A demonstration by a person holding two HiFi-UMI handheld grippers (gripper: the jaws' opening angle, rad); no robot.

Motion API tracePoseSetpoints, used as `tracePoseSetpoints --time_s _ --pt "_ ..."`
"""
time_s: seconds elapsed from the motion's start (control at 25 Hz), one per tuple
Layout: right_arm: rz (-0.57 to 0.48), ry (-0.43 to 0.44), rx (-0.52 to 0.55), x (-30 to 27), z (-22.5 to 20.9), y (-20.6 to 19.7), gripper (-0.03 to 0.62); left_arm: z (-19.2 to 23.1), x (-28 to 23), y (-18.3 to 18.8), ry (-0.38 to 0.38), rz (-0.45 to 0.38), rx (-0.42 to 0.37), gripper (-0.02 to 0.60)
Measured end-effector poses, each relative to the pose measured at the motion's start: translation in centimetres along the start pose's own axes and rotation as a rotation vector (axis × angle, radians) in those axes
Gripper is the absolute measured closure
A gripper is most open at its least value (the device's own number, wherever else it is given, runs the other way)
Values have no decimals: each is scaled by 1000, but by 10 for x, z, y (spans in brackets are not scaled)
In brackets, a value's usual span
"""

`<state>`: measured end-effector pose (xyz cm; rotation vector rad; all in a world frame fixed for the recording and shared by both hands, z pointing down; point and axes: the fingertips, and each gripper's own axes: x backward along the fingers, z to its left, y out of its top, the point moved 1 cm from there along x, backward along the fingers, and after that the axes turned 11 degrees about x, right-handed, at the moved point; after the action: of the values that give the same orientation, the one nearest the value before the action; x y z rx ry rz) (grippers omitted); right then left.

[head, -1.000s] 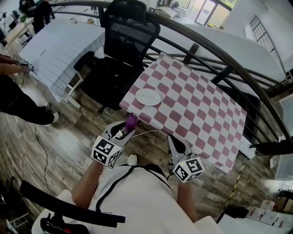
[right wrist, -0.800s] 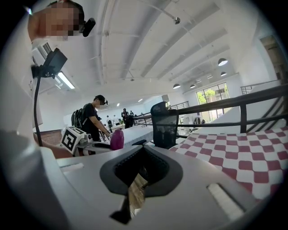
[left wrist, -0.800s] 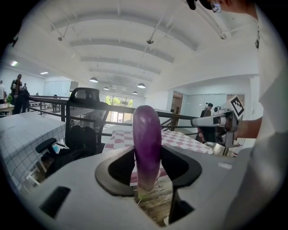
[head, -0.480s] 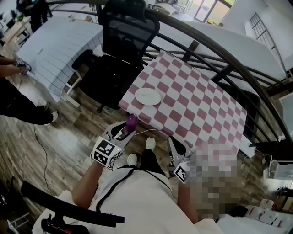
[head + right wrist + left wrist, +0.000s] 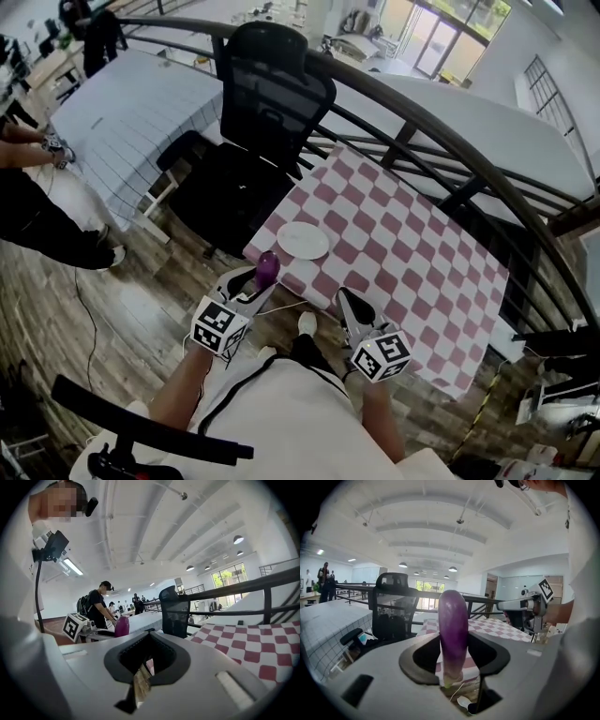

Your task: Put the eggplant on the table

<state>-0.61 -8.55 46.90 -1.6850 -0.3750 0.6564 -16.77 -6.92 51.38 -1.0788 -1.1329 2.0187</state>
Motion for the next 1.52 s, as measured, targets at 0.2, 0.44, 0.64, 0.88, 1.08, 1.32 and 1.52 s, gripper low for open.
tracePoseSetpoints --time_s 0.2,0.44,0.64,0.88,1.08,1.32,1.52 --pt "-3 24 12 -17 -41 13 588 5 -38 25 13 -11 -9 393" --pt "6 69 9 -36 -81 14 588 16 -75 24 53 24 15 393" --pt "25 116 0 -54 -107 8 588 27 -102 17 91 65 22 393" --pt "74 176 5 -76 -137 -8 588 45 -141 -5 140 172 -7 393" --pt "122 240 31 -91 -156 -21 588 50 -167 -9 154 217 -17 393" --pt "127 283 32 -108 -171 -21 588 58 -188 -14 172 273 -70 393" --pt "124 296 0 -116 -168 -20 588 55 -199 -25 150 331 -148 393"
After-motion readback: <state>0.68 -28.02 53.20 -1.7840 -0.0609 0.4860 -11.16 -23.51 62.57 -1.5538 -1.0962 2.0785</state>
